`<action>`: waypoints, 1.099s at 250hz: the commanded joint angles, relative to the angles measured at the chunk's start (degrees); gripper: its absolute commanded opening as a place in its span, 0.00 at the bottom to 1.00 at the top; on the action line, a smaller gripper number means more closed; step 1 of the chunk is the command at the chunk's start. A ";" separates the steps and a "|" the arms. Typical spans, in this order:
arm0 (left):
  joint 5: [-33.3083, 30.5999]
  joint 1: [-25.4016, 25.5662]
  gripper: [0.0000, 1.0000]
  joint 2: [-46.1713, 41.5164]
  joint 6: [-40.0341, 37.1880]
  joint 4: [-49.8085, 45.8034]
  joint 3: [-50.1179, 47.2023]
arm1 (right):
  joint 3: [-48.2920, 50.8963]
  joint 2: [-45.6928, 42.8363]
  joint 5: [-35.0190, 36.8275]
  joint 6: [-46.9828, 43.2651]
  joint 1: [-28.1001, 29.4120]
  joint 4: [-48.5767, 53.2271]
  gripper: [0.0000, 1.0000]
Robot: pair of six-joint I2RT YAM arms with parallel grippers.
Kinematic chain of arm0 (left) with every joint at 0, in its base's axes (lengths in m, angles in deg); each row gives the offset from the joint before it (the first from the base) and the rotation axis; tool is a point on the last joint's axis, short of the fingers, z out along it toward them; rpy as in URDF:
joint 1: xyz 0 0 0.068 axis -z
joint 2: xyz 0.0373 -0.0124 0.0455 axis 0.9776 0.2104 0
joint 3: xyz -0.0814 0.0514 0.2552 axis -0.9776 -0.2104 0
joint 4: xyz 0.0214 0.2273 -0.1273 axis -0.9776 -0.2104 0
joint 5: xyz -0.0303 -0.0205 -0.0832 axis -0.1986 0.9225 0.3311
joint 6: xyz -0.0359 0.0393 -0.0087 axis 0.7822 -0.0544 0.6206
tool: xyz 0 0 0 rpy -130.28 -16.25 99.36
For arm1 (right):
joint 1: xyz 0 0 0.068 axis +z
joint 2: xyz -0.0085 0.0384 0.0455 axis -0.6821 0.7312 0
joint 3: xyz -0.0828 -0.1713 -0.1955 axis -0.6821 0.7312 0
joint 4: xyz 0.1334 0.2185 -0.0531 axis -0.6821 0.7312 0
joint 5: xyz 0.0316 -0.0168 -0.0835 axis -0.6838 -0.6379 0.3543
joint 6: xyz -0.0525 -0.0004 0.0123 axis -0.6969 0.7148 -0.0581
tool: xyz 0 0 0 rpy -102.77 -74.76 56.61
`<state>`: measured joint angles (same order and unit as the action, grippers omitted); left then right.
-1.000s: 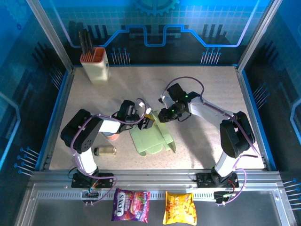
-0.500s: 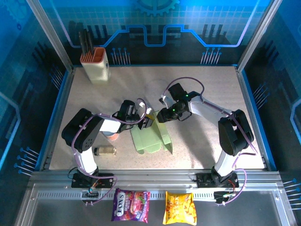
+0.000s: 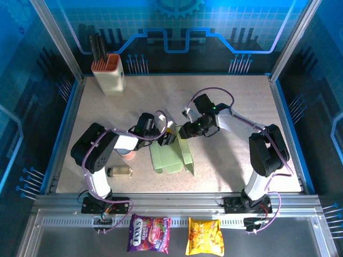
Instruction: Fold the paper box
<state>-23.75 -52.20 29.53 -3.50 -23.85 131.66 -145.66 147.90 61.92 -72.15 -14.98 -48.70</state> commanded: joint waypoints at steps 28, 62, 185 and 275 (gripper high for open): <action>-1.62 0.50 0.59 1.00 -0.95 -2.29 3.60 | 0.74 1.72 -1.79 -1.18 -1.22 0.51 0.43; -0.99 0.72 0.59 0.81 -2.18 -1.62 3.34 | 0.61 2.01 -4.03 -2.34 -1.73 0.08 0.42; -4.02 1.20 0.56 -0.64 -3.35 -1.27 2.51 | -0.46 3.79 -0.15 -4.85 -1.84 2.53 0.39; -4.00 3.13 0.60 -6.95 -4.50 0.92 -3.91 | -1.80 3.71 -8.00 -17.14 -1.05 5.21 0.38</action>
<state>-27.55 -51.07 26.73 -6.95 -24.74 130.31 -146.27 150.13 57.16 -82.38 -16.46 -47.00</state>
